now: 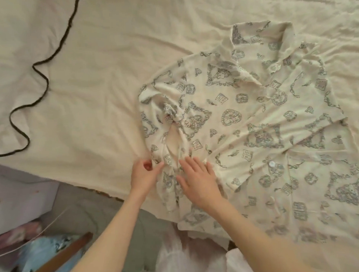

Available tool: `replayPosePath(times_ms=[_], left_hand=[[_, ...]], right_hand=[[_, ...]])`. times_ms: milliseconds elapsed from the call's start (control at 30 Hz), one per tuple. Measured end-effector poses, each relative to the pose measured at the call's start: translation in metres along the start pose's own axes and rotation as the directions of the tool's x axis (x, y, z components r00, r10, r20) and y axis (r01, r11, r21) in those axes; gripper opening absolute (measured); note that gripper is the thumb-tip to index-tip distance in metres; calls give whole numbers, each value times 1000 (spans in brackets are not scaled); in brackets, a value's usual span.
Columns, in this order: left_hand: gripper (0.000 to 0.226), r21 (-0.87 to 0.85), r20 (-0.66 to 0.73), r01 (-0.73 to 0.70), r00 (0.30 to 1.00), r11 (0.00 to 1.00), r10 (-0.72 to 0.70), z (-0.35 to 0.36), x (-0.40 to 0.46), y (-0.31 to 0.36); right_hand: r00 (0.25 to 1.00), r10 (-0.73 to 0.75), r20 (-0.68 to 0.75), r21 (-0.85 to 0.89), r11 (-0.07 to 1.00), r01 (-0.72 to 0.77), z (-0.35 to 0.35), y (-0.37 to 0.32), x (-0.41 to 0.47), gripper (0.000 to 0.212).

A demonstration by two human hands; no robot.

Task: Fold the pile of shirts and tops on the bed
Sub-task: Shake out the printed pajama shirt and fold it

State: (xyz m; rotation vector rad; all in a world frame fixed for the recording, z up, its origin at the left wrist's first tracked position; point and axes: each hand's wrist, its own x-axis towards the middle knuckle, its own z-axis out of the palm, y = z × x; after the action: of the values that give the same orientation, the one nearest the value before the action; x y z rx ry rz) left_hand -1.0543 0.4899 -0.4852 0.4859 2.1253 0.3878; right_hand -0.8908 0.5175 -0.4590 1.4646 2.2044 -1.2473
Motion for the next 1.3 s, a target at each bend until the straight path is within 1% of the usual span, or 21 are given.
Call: replayPosePath(times_ms=[67, 133, 200, 267, 333, 400, 433, 500, 567, 667, 700, 833, 900, 933, 1000, 1067, 1100, 1133, 1200, 1267, 1300], left_hand=[[39, 5, 106, -35, 994, 999, 34, 0, -1, -6], [30, -108, 159, -13, 987, 994, 30, -7, -5, -6], [19, -224, 151, 1, 988, 974, 34, -22, -10, -5], [16, -259, 121, -68, 987, 963, 102, -42, -16, -5], [14, -251, 159, -138, 970, 958, 181, -62, -21, -8], [24, -212, 242, -155, 948, 965, 205, -77, -27, -14], [27, -202, 279, -154, 938, 967, 207, -81, -32, -18], [27, -269, 341, -103, 920, 958, 195, -85, -42, -25], [25, -414, 381, 11, 910, 910, 163, -83, -49, -34], [21, -508, 316, 103, 946, 855, 73, -71, -53, -48], [21, -490, 259, 104, 966, 866, 31, -66, -50, -55], [25, -249, 57, 98, 995, 964, -86, -52, -29, -80], [27, -133, 11, 36, 999, 990, -35, -50, -16, -88], [27, -80, 17, -28, 999, 996, 29, -49, -10, -90], [26, 12, 122, -128, 985, 992, 125, -49, -1, -88], [24, 83, 264, -162, 955, 983, 135, -50, 0, -83], [15, 89, 312, -150, 943, 985, 116, -51, -3, -81], [4, 69, 337, -127, 936, 989, 97, -52, -7, -80], [16, -34, 312, -83, 946, 996, 89, -57, -19, -79], [7, -267, 252, 62, 968, 962, 8, -67, -34, -81], [8, -411, 239, 144, 970, 900, -46, -74, -41, -83]], right_hand=[[998, 64, -19, -3, 998, -64, 13, -8, -2, 49], [991, 103, -88, 54, 994, -99, 14, -16, -6, 45], [983, 132, -127, 141, 983, -114, 11, -25, -11, 41], [977, 172, -124, 275, 952, -133, 6, -39, -16, 37], [971, 230, -67, 472, 865, -172, 4, -56, -18, 32], [962, 273, 19, 647, 730, -220, 6, -72, -16, 25], [955, 289, 59, 690, 680, -248, 9, -78, -14, 22], [937, 325, 127, 727, 612, -311, 19, -87, -12, 17], [908, 377, 184, 761, 530, -374, 31, -90, -11, 17], [839, 458, 293, 826, 321, -464, 44, -87, -10, 23], [819, 480, 315, 816, 304, -492, 47, -84, -10, 26], [784, 512, 351, 723, 383, -575, 62, -77, -9, 32], [795, 508, 330, 705, 427, -566, 70, -79, -4, 33], [810, 499, 307, 705, 452, -546, 74, -80, -1, 33], [843, 470, 262, 721, 486, -495, 79, -83, 7, 28], [860, 445, 249, 728, 500, -469, 80, -85, 13, 16], [859, 445, 255, 729, 495, -473, 79, -86, 14, 12], [854, 448, 266, 732, 483, -481, 78, -87, 14, 10], [846, 459, 272, 747, 453, -487, 74, -85, 11, 9], [844, 470, 258, 750, 454, -482, 68, -84, 3, 16], [842, 475, 257, 749, 453, -484, 64, -84, -3, 22]])
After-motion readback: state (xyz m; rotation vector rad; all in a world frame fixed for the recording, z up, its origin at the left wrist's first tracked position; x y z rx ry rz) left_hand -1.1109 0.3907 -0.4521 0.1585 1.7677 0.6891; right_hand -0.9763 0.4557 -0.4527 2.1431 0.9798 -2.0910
